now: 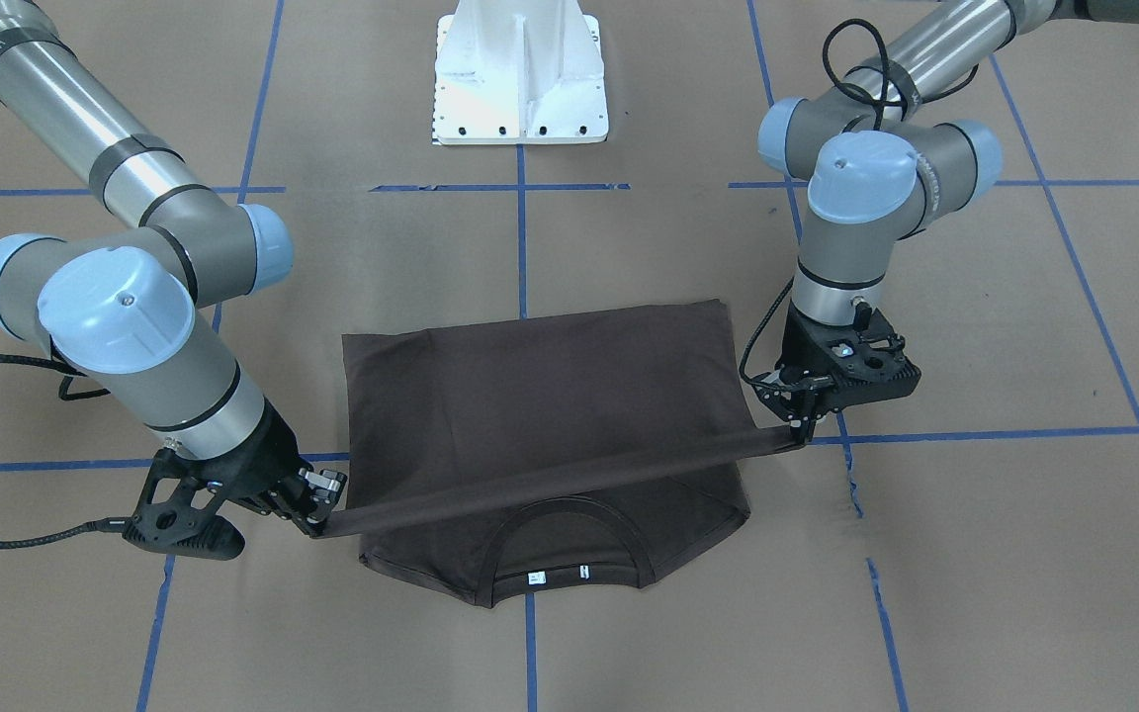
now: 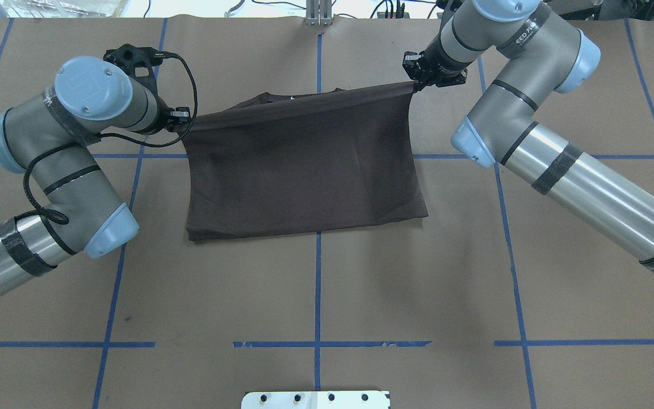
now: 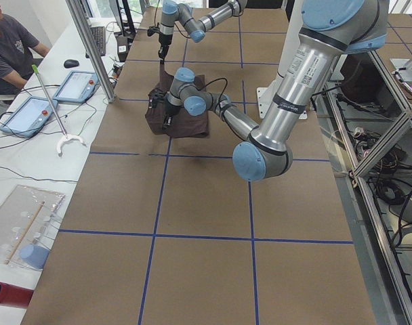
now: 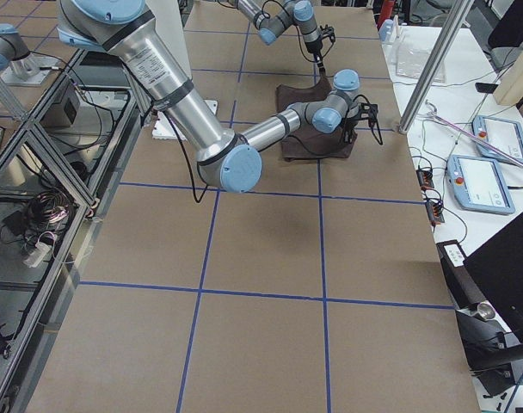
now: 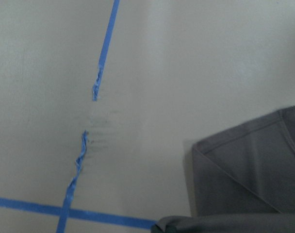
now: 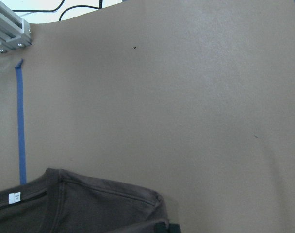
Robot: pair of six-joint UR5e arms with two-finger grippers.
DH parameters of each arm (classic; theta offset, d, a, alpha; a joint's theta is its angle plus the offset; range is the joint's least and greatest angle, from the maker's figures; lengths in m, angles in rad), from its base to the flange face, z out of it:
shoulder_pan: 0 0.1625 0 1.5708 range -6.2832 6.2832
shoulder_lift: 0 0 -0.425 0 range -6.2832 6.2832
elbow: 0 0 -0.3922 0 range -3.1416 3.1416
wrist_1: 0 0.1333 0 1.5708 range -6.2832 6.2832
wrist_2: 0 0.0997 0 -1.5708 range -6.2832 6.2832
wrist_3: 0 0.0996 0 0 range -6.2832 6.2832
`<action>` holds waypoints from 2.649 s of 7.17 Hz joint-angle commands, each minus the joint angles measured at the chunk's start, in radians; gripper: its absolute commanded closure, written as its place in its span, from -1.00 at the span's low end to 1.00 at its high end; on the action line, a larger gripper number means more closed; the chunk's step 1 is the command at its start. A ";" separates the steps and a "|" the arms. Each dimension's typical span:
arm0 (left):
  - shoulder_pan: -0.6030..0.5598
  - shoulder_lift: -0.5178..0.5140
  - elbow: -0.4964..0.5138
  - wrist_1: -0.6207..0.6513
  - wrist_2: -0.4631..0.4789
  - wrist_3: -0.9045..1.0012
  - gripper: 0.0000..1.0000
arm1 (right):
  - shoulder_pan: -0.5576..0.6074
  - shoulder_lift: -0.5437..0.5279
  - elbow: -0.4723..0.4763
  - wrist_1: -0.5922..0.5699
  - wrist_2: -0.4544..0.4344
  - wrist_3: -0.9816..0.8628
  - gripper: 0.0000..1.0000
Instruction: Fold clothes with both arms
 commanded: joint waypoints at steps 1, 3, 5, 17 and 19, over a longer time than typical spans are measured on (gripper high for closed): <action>-0.006 -0.068 0.075 -0.003 0.002 0.000 1.00 | 0.001 0.059 -0.064 0.004 -0.002 0.000 1.00; -0.004 -0.098 0.104 -0.004 0.002 -0.011 1.00 | -0.002 0.070 -0.076 0.005 -0.005 0.000 1.00; -0.006 -0.102 0.104 -0.004 0.002 -0.011 -0.77 | -0.011 0.064 -0.075 0.005 -0.009 0.001 -0.98; -0.017 -0.041 -0.134 0.056 -0.073 -0.011 -1.00 | -0.294 -0.396 0.419 -0.007 -0.057 0.084 0.69; -0.017 -0.041 -0.134 0.056 -0.072 -0.011 -1.00 | -0.294 -0.393 0.415 -0.009 -0.054 0.078 1.00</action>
